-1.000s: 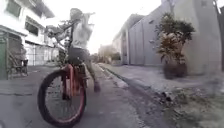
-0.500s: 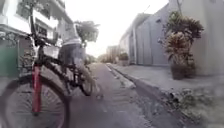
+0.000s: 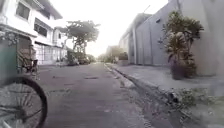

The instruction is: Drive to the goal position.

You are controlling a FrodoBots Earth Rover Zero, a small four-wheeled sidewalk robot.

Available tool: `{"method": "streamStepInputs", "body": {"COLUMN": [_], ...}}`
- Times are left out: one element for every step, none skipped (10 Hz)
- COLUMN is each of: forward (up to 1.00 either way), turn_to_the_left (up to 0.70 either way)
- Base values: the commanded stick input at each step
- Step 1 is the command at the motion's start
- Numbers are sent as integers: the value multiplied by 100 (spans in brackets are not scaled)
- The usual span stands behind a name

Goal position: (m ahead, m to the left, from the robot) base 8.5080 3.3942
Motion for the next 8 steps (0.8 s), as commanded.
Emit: {"method": "streamStepInputs", "body": {"forward": [0,34,100,100,100,100,100,100], "turn_to_the_left": [0,2,2,2,2,2,2,2]}}
